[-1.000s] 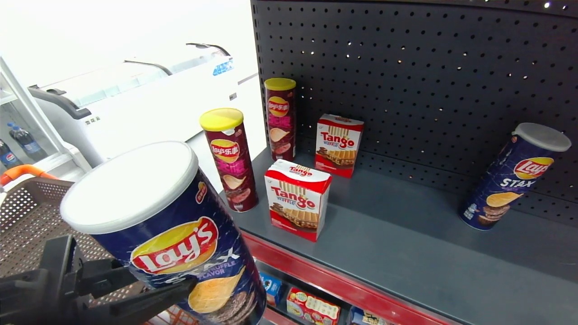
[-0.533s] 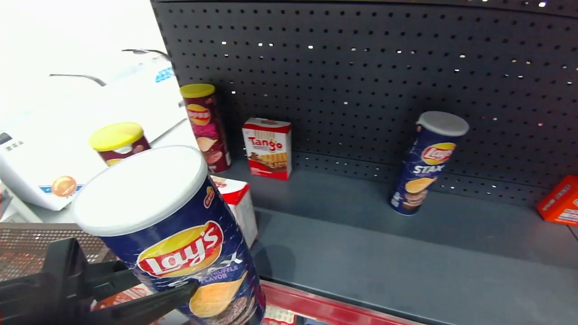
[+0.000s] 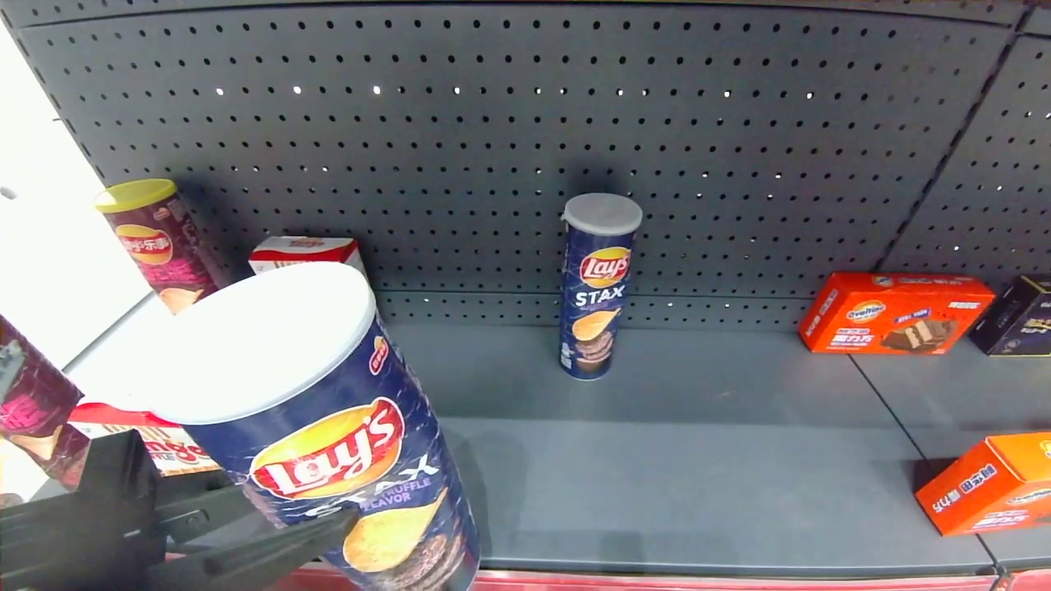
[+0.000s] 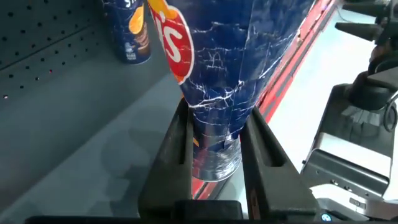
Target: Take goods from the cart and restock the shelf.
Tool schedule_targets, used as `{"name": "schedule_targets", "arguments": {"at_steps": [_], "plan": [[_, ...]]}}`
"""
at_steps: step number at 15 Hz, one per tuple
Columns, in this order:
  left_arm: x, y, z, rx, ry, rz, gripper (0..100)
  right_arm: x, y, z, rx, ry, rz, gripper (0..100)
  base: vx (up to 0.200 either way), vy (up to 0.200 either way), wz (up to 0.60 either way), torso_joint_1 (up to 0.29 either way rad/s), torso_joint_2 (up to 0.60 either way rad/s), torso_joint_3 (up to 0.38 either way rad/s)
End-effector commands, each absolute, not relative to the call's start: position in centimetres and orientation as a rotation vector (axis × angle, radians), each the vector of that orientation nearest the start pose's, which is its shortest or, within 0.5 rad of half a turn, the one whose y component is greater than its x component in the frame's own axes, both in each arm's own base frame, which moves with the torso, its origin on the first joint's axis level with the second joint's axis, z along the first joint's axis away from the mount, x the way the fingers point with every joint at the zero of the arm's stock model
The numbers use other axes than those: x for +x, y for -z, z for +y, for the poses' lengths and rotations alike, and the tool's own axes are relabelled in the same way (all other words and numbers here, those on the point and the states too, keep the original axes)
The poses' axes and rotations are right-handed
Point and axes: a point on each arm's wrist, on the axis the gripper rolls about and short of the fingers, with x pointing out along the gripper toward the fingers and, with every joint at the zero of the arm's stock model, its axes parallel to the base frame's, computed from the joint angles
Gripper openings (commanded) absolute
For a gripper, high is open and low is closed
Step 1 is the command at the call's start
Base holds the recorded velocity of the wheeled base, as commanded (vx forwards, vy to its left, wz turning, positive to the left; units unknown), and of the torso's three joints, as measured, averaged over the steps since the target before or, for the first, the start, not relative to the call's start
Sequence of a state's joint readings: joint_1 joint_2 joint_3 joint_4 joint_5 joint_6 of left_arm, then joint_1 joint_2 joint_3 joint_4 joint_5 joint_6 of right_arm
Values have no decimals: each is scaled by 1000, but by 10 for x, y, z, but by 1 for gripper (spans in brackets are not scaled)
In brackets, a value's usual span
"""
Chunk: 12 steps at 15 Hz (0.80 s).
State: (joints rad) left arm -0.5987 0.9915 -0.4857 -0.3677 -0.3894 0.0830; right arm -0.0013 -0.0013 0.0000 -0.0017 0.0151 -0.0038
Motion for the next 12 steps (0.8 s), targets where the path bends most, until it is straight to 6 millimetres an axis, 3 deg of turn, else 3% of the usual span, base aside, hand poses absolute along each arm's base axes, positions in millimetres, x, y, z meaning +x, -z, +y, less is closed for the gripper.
{"name": "schedule_targets", "arguments": {"at_steps": [1,7,8,9,10,12], "plan": [[98,-219,-77,91,992,101,0,-23,-76,0,-5,-15,-2,100,0,0,0,0,0,0],[97,-214,-78,96,1017,111,0,-21,-77,0,11,2,15,100,0,0,0,0,0,0],[97,-213,-78,97,1017,114,0,-26,-110,1,25,-13,-63,100,0,0,0,0,0,0],[96,-212,-78,98,1023,119,0,-14,-171,0,90,-17,-39,100,0,0,0,0,0,0],[97,-213,-80,98,1031,122,0,-8,-184,1,136,-34,-19,100,0,0,0,0,0,0],[100,-213,-83,101,1034,129,0,3,-210,2,66,-152,-12,100,0,0,0,0,0,0]]}}
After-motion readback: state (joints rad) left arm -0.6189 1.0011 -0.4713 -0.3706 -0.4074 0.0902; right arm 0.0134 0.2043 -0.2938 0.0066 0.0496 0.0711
